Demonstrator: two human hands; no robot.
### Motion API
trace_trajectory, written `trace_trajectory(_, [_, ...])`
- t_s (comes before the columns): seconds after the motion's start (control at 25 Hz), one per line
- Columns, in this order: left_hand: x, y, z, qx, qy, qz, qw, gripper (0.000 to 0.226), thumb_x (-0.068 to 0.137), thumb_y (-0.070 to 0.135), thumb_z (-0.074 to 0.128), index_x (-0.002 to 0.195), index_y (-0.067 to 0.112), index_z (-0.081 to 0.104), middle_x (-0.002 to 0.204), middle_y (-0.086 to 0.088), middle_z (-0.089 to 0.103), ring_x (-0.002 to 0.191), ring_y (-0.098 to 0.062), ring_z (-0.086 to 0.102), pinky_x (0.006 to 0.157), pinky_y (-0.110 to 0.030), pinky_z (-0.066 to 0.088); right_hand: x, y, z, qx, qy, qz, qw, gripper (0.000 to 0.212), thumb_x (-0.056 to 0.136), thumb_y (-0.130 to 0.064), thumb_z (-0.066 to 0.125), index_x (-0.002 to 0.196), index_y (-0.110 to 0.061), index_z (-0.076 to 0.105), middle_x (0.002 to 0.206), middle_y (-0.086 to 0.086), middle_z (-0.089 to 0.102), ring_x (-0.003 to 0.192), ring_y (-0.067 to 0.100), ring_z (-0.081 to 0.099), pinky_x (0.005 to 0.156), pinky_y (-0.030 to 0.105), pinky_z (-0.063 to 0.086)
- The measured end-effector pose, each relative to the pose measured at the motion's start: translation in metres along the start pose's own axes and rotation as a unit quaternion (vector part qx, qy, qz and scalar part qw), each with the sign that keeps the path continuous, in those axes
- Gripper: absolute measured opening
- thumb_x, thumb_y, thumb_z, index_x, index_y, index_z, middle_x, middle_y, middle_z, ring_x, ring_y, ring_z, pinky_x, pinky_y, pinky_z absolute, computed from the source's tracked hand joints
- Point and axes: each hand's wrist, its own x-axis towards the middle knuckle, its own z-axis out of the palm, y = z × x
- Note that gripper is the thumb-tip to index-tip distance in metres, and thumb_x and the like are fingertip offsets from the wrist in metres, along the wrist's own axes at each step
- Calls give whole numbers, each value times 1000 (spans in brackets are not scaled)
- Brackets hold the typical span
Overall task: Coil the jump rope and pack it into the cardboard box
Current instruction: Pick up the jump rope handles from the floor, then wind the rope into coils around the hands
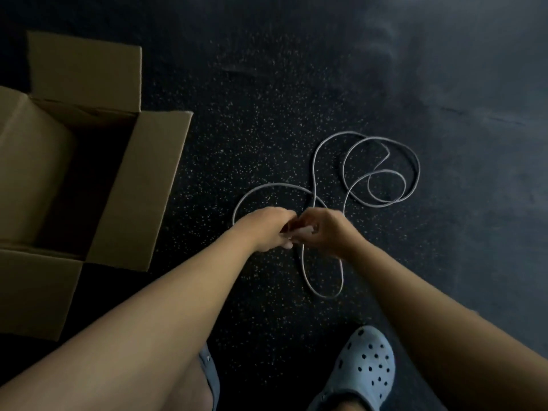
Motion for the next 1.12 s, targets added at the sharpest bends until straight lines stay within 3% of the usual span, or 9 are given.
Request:
trace_trajectory(0.12, [-19, 30, -67, -71, 93, 35, 993, 33, 87, 31, 73, 116, 29, 57, 104, 5, 69, 96, -17, 67, 84, -39, 55, -11, -46, -71, 122, 106, 6, 987, 36, 82, -29, 82, 109, -16, 63, 90, -3, 67, 74, 7, 60, 64, 20, 53])
trace_trajectory(0.28, [-66, 79, -169, -143, 254, 108, 950, 70, 86, 20, 73, 139, 46, 36, 86, 2, 67, 75, -13, 67, 72, -31, 56, -42, -114, -148, 269, 125, -13, 955, 44, 89, -43, 73, 120, -14, 61, 110, 22, 71, 83, 19, 64, 78, 40, 57])
trace_trajectory(0.36, [-93, 99, -218, -185, 328, 138, 916, 59, 83, 16, 75, 129, 40, 46, 89, -4, 68, 76, -21, 70, 72, -40, 61, -61, -144, -174, 259, 97, -25, 961, 36, 94, -45, 65, 119, -19, 64, 118, 18, 71, 91, 19, 64, 84, 39, 55])
trace_trajectory(0.44, [-120, 116, -259, -231, 362, 165, 888, 48, 83, 11, 77, 117, 29, 48, 99, -13, 67, 81, -32, 73, 65, -45, 64, -75, -167, -193, 255, 79, -66, 962, 31, 98, -41, 60, 117, -18, 67, 115, 13, 73, 94, 16, 67, 79, 24, 54])
trace_trajectory(0.6, [-170, 140, -321, -306, 362, 200, 858, 46, 81, 6, 80, 104, 20, 43, 99, -18, 64, 78, -31, 74, 68, -51, 64, -99, -203, -232, 296, 109, -133, 940, 33, 102, -31, 57, 113, -1, 67, 82, 2, 63, 70, 10, 62, 71, 23, 52])
trace_trajectory(0.72, [-199, 147, -354, -163, 400, 178, 884, 35, 75, 39, 84, 91, 29, 54, 85, -3, 69, 73, -24, 72, 69, -49, 63, -115, -222, -263, 289, 175, -172, 925, 27, 97, -30, 66, 108, -6, 72, 71, 0, 55, 64, 17, 51, 68, 40, 52])
trace_trajectory(0.92, [-233, 187, -365, 243, 344, 173, 890, 24, 98, 51, 49, 113, 37, 62, 88, 12, 62, 78, -10, 57, 68, -32, 48, -138, -247, -295, 256, 256, -258, 896, 13, 98, -23, 66, 103, -17, 77, 68, -1, 52, 56, 10, 43, 50, 23, 36])
trace_trajectory(1.0, [-232, 195, -364, 259, 320, 178, 894, 25, 101, 49, 43, 118, 39, 58, 85, 12, 57, 77, -10, 56, 67, -31, 45, -145, -251, -302, 253, 276, -276, 885, 14, 98, -22, 67, 106, -19, 77, 65, -6, 55, 54, 6, 43, 48, 18, 36])
trace_trajectory(1.12, [-223, 188, -367, 48, 359, 209, 909, 20, 101, 37, 53, 111, 28, 67, 97, 5, 49, 83, -9, 53, 72, -28, 51, -153, -246, -314, 283, 314, -253, 870, 19, 100, -30, 61, 101, -21, 78, 63, 0, 52, 54, 13, 43, 47, 22, 35])
